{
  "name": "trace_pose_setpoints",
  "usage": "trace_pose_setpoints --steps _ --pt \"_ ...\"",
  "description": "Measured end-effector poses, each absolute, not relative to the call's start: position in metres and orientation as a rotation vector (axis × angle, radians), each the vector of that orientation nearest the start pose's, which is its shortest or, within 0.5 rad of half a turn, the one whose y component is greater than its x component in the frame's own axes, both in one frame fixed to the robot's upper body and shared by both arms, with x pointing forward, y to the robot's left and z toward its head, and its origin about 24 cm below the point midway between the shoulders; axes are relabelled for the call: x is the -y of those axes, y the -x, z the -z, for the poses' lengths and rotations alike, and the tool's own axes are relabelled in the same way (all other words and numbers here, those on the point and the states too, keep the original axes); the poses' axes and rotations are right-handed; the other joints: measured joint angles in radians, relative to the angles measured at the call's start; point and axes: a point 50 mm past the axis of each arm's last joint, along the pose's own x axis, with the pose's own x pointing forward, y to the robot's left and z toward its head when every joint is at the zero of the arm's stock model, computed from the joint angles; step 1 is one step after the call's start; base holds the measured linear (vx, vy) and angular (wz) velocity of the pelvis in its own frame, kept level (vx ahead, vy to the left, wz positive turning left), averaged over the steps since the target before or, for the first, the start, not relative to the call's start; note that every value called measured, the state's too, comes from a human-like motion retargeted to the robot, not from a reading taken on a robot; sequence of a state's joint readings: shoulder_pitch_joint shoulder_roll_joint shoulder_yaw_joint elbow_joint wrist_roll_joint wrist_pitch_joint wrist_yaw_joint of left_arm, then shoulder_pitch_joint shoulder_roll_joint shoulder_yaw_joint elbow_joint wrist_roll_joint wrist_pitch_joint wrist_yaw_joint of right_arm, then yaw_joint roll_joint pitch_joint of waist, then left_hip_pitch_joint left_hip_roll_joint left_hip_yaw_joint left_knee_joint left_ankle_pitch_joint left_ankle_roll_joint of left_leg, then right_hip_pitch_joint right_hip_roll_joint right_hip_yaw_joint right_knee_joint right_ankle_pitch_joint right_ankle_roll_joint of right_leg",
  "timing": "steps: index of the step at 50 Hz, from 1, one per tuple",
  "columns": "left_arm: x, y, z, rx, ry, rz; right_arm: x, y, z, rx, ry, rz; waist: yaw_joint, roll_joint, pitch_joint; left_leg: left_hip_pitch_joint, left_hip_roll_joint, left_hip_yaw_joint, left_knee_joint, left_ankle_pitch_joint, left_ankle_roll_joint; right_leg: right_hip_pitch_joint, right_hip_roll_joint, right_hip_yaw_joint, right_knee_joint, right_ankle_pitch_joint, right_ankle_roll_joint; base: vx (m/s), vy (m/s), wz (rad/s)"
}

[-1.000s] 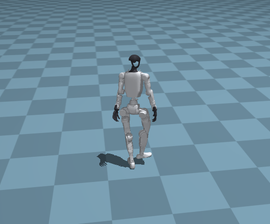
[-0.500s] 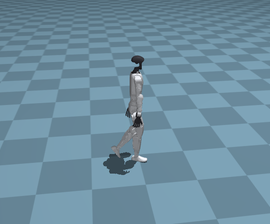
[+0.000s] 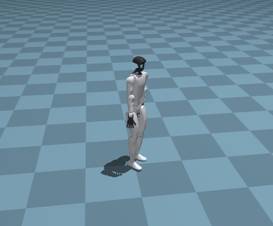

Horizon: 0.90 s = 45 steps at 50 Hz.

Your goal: In place motions

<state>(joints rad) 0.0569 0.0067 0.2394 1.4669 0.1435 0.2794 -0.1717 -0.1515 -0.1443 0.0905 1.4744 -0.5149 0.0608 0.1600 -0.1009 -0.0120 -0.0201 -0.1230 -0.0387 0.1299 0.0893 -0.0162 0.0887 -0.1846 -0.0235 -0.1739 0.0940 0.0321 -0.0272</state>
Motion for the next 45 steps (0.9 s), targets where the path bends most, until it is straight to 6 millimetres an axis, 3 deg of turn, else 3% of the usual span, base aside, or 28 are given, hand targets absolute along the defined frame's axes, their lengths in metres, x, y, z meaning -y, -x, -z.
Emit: trace_pose_setpoints --steps 5,11,17,25,28,33,35,38,42,45 --pt "-0.170 0.008 0.180 -1.772 0.150 0.001 0.209 -0.054 0.174 -1.531 0.478 -0.350 0.010 0.005 -0.029 -0.008 -0.012 0.006 0.007 -0.024 0.008 -0.017 -0.011 0.012 0.012 0.014 0.015 0.07 0.12 -0.14" --pt "-0.178 -0.013 0.179 -1.696 0.193 -0.020 0.213 -0.036 0.175 -1.607 0.383 -0.277 -0.001 0.012 -0.019 -0.017 -0.010 -0.030 0.023 -0.032 -0.006 -0.008 -0.010 0.024 0.039 0.019 0.021 0.02 0.02 0.31" --pt "-0.174 -0.016 0.180 -1.667 0.205 -0.003 0.216 -0.041 0.174 -1.589 0.368 -0.237 -0.011 0.031 -0.024 -0.048 0.004 -0.099 0.030 -0.026 -0.038 -0.030 0.025 0.160 0.092 0.015 0.005 0.04 -0.10 0.85" --pt "-0.169 0.009 0.180 -1.760 0.166 0.055 0.217 -0.066 0.172 -1.499 0.420 -0.224 -0.023 0.053 0.011 -0.099 0.005 -0.279 0.046 -0.003 -0.109 -0.012 0.074 0.323 0.152 -0.074 0.036 0.00 -0.21 1.53" --pt "-0.169 0.015 0.180 -1.775 0.159 0.051 0.214 -0.075 0.170 -1.483 0.438 -0.210 0.030 0.039 0.050 -0.093 -0.003 -0.312 0.020 0.031 -0.138 0.021 0.051 0.207 0.127 -0.108 -0.016 -0.15 -0.26 1.38" --pt "-0.160 0.006 0.181 -1.749 0.175 -0.002 0.209 -0.104 0.165 -1.427 0.500 -0.340 0.172 0.006 0.102 -0.122 -0.011 -0.287 -0.059 0.085 -0.148 0.042 0.006 0.036 0.080 -0.111 -0.016 -0.42 -0.26 1.57" --pt "-0.152 0.008 0.181 -1.746 0.215 -0.006 0.207 -0.113 0.163 -1.389 0.576 -0.402 0.200 0.002 0.102 -0.141 0.020 -0.136 -0.056 0.016 -0.166 0.049 -0.012 -0.040 0.059 -0.108 -0.020 -0.47 -0.23 2.27" --pt "-0.142 0.010 0.181 -1.753 0.255 0.018 0.205 -0.124 0.161 -1.314 0.677 -0.430 0.192 0.004 0.086 -0.130 0.035 0.121 -0.022 -0.093 -0.141 0.066 -0.036 -0.197 0.014 -0.108 -0.023 -0.52 -0.22 3.04" --pt "-0.142 0.011 0.181 -1.767 0.207 0.038 0.201 -0.120 0.163 -1.269 0.657 -0.429 0.157 0.004 0.047 -0.085 0.066 0.320 0.072 -0.184 -0.177 0.108 -0.061 -0.427 -0.038 -0.127 0.005 -0.52 -0.25 3.69" --pt "-0.149 0.011 0.181 -1.774 0.138 0.067 0.202 -0.099 0.168 -1.320 0.563 -0.412 0.150 -0.014 0.011 -0.036 0.097 0.427 0.148 -0.236 -0.171 0.137 -0.090 -0.575 -0.047 -0.154 0.042 -0.45 -0.22 3.86"
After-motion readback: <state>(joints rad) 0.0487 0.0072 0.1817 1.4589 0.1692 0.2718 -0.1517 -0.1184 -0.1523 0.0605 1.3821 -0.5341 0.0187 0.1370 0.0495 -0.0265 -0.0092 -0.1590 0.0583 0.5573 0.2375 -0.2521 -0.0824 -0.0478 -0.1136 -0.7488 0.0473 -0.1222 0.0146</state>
